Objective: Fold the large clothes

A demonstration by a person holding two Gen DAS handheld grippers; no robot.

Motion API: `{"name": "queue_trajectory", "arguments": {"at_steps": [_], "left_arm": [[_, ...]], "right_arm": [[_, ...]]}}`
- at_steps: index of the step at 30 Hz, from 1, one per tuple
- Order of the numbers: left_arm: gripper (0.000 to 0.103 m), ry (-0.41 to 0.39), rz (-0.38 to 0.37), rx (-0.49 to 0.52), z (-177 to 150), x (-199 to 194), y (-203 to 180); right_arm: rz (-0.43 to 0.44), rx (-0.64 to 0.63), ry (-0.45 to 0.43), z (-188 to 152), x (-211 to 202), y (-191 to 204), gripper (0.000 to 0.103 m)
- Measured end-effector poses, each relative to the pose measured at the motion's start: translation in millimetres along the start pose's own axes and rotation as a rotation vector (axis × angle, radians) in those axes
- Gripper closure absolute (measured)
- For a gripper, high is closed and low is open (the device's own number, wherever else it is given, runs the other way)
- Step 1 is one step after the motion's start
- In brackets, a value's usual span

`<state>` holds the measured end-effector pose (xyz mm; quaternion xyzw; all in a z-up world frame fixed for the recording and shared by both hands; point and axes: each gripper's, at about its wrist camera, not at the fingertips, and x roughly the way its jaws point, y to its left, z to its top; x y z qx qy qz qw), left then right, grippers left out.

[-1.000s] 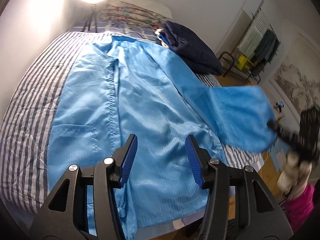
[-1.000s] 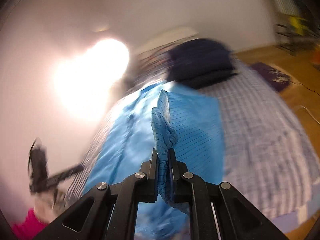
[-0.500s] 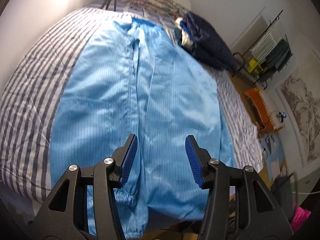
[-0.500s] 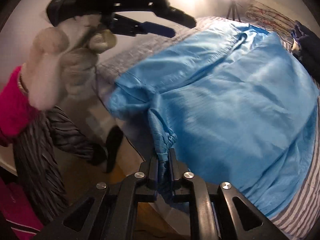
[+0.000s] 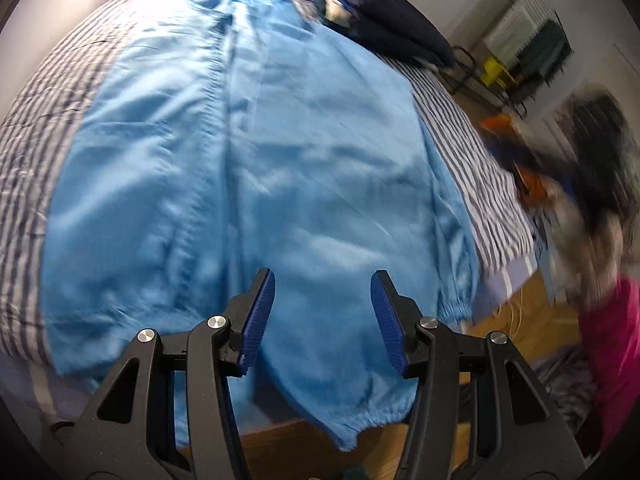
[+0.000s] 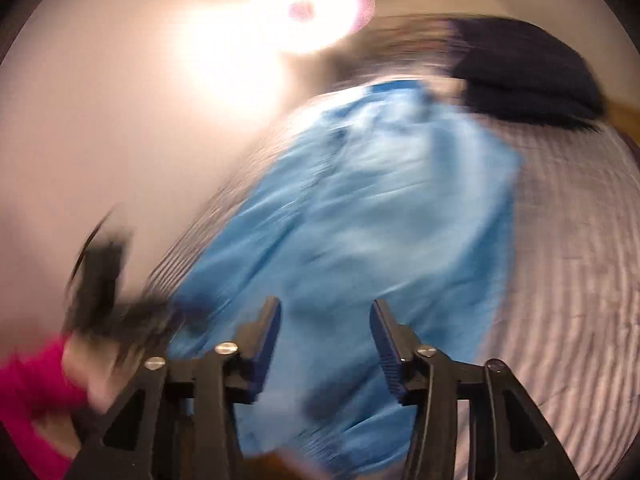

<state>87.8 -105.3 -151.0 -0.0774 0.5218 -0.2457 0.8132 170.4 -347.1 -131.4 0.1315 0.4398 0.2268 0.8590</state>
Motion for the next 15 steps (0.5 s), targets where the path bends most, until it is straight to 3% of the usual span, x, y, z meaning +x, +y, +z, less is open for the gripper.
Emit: {"name": "queue_trajectory", "arguments": {"at_steps": [2,5,7,10,15], "left_arm": [[0.052,0.002,-0.002,0.044,-8,4,-17],[0.052,0.012,-0.004,0.129,-17,14,-47],[0.052,0.019,-0.001,0.189,-22,22,-66],[0.042,0.05,0.028,0.317,-34,36,-94],[0.042,0.073,0.103,0.462,-55,53,-119]], "right_arm": [[-0.045,0.111,-0.021,24,11,-43,0.057],[0.012,0.251,-0.037,50,24,-81,0.057],[0.019,0.284,-0.037,65,36,-98,0.057],[0.009,0.29,-0.024,82,54,-110,0.057],[0.036,0.338,0.009,107,87,-133,0.057]]}}
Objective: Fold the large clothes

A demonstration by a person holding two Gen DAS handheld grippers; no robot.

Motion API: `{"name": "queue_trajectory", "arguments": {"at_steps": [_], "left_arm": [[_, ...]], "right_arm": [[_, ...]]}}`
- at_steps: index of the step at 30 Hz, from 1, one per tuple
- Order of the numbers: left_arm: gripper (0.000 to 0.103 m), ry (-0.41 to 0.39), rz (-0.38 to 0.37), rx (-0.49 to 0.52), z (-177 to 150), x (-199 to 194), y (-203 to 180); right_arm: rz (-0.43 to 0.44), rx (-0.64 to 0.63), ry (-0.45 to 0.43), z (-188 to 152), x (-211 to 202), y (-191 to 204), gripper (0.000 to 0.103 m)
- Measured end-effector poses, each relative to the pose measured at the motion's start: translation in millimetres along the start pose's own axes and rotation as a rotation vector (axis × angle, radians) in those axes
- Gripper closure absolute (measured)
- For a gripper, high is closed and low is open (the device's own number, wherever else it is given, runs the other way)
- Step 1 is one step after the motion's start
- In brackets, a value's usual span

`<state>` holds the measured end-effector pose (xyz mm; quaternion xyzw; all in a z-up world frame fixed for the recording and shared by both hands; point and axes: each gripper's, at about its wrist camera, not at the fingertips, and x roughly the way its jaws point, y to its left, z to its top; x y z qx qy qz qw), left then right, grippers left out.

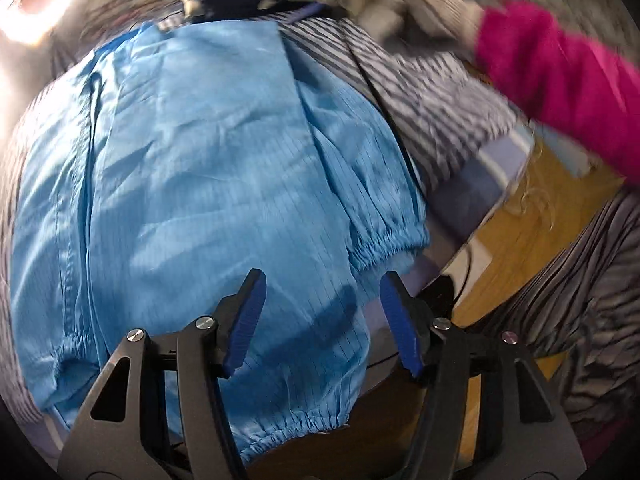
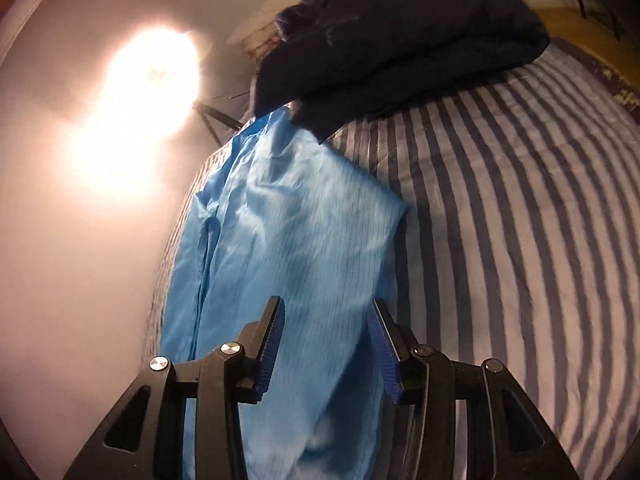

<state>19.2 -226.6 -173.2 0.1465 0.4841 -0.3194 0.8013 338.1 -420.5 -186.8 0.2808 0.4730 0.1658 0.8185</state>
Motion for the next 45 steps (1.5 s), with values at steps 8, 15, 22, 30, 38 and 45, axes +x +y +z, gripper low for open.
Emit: {"name": "queue_trajectory", "arguments": {"at_steps": [8,15,22,30,38,45], "left_arm": [[0.042,0.024,0.092,0.059,-14,20,-3],[0.101,0.008,0.032,-0.013,-9,21,17],[0.103,-0.013,-0.095,-0.13,-2,9,27],[0.103,-0.068,-0.242,-0.187,39,4,9],[0.103,-0.004,-0.276,-0.101,55,47,-27],[0.098,0.047,-0.284,-0.08,46,36,-23]], "right_arm": [[0.001,0.04,0.026,26,43,-24,0.067],[-0.083,-0.007,-0.008,39,60,-19,0.1],[-0.108,-0.062,-0.055,57,64,-11,0.103],[-0.081,-0.035,-0.136,88,53,-20,0.103],[-0.087,-0.047,-0.105,103,80,-37,0.103],[-0.054,-0.092,-0.013,93,76,-49,0.09]]}}
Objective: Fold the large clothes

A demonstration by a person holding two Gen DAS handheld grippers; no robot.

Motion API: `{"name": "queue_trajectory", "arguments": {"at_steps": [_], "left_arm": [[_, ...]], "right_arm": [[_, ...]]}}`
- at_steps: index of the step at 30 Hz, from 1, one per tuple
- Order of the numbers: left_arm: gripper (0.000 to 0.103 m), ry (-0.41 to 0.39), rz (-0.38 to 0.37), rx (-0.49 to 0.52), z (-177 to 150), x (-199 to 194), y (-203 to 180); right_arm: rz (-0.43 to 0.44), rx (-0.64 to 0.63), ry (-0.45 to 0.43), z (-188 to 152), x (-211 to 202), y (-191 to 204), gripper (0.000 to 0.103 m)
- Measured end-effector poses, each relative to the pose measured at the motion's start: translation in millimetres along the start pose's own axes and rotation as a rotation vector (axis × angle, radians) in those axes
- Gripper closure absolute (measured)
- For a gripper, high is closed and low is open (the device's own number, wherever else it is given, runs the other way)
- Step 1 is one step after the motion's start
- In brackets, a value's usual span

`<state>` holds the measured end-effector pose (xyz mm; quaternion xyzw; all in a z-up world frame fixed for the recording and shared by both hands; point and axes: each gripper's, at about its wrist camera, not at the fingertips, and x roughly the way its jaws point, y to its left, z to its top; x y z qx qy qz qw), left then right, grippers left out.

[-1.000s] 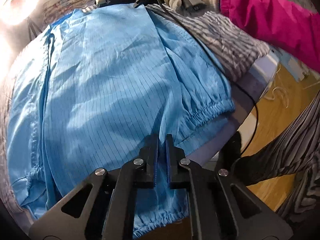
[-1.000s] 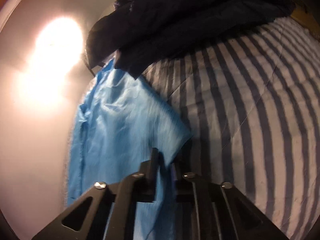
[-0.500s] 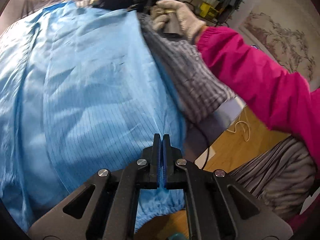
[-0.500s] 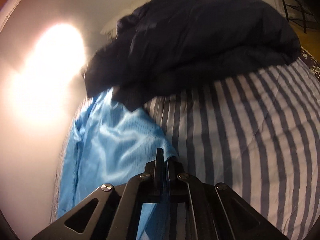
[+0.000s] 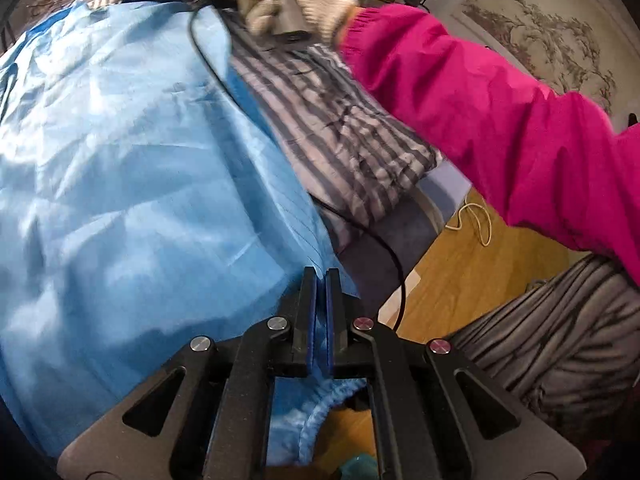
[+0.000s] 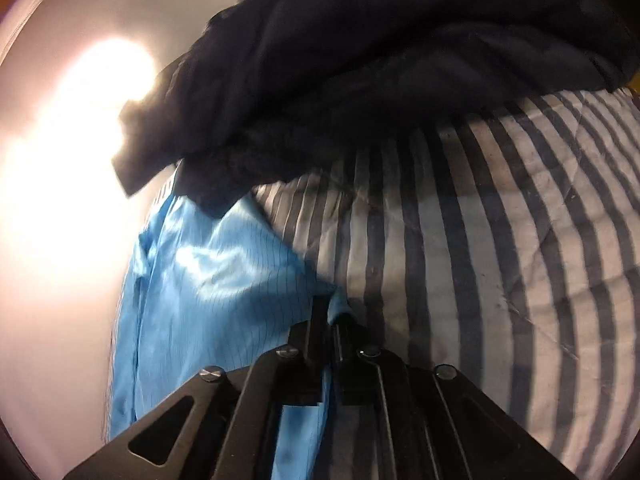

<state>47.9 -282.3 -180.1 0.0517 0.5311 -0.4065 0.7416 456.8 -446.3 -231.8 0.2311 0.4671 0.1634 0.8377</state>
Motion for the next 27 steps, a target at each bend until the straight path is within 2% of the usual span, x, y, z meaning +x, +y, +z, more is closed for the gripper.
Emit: {"name": "queue_trajectory", "arguments": {"at_steps": [1,3,4,8,12,16,20,22,23,24,27], "left_arm": [[0.095,0.003,-0.005,-0.017,-2,-6,4],[0.087,-0.013,-0.005,-0.039,-7,-21,10],[0.085,-0.022,0.005,-0.048,-10,-29,13],[0.082,-0.063,0.03,-0.08,-19,-51,24],[0.082,-0.122,0.064,-0.121,-24,-66,38],[0.082,-0.156,0.07,-0.139,-19,-62,44],[0.082,-0.179,0.071,-0.113,-6,-46,27],[0.069,-0.169,0.076,-0.116,0,-38,20],[0.056,-0.163,0.081,-0.127,5,-30,16],[0.047,-0.159,0.083,-0.137,8,-26,13],[0.043,-0.131,0.131,-0.134,28,-4,-4]], "right_arm": [[0.009,-0.01,-0.001,-2,-7,1,0.081],[0.017,-0.025,-0.009,-8,-20,2,0.071],[0.021,-0.031,-0.008,-9,-24,2,0.069],[0.019,-0.002,0.0,-23,-44,-2,0.069],[0.068,-0.001,-0.026,-35,-84,7,0.069],[0.143,-0.027,-0.076,-54,-154,29,0.069],[0.194,-0.059,-0.149,-87,-235,52,0.068],[0.219,-0.044,-0.185,-109,-273,58,0.067],[0.218,-0.041,-0.197,-116,-279,67,0.066],[0.21,-0.039,-0.213,-129,-293,74,0.066],[0.196,0.001,-0.231,-159,-309,88,0.065]]}}
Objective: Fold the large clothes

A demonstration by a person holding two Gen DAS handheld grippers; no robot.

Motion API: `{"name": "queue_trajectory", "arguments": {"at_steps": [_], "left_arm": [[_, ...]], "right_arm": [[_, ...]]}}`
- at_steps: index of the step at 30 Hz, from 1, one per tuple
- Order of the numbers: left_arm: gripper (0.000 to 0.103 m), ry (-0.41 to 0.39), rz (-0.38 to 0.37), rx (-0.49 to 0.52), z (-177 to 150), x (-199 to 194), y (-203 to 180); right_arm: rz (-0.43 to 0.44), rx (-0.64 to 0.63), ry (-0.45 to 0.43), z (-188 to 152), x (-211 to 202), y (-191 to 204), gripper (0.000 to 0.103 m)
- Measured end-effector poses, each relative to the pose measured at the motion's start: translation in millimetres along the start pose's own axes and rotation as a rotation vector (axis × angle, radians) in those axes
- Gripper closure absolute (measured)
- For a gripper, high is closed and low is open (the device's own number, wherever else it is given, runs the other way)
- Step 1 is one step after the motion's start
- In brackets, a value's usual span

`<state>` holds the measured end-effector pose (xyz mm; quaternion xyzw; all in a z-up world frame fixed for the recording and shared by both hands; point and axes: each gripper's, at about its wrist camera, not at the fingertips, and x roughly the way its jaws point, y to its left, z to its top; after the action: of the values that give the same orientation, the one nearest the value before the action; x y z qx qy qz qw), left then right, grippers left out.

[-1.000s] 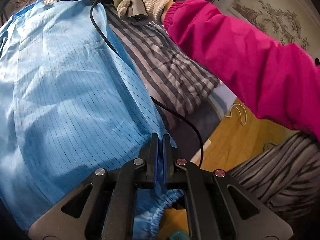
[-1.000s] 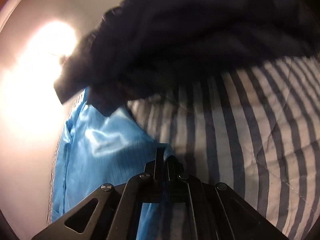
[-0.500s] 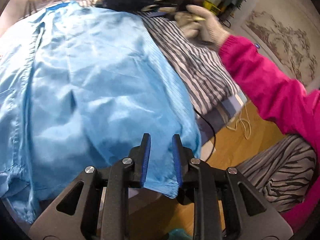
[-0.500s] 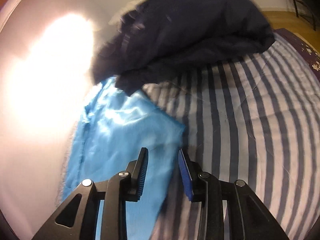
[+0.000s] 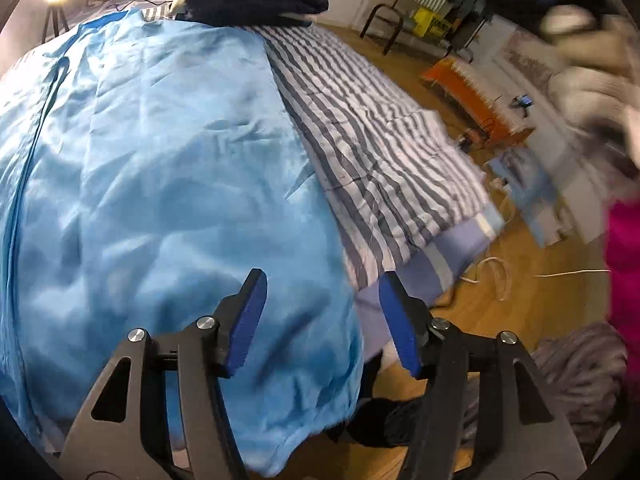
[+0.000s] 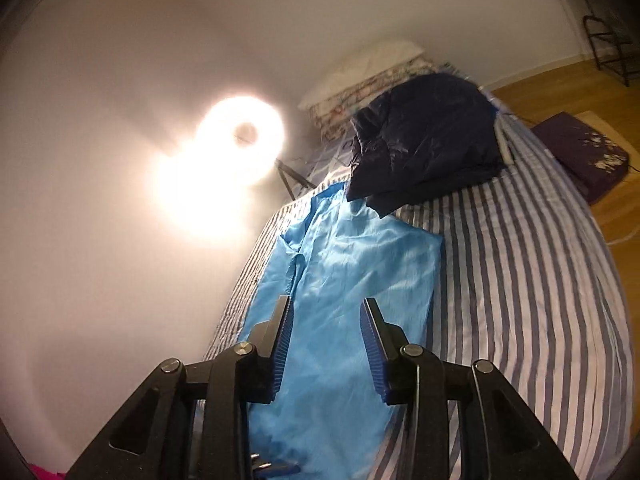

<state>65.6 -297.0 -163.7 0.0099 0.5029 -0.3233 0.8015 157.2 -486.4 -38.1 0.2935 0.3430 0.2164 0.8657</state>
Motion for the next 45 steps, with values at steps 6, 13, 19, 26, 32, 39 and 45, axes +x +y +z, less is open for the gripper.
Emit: {"name": "queue_trajectory", "arguments": {"at_steps": [6,13,19,26,32,39,45], "left_arm": [[0.037,0.048,0.175,-0.029,12,52,-9],[0.048,0.003,0.228,-0.001,1,58,-7],[0.095,-0.023,0.124,-0.112,3,46,27],[0.1,-0.043,-0.012,-0.203,4,35,44],[0.101,-0.085,-0.137,-0.324,7,13,62],[0.101,-0.112,-0.168,-0.34,7,-2,70],[0.102,-0.125,-0.196,-0.359,8,-10,78]], "right_arm": [[0.001,0.074,-0.051,-36,-18,11,0.065],[0.003,0.186,-0.067,-46,-7,-16,0.065],[-0.089,0.265,-0.009,-52,32,-51,0.065],[-0.103,0.269,0.016,-53,44,-70,0.065],[-0.109,0.287,0.077,-52,73,-86,0.05],[-0.089,0.336,0.123,-36,143,-96,0.036],[-0.178,0.294,0.18,-27,209,-97,0.04]]}}
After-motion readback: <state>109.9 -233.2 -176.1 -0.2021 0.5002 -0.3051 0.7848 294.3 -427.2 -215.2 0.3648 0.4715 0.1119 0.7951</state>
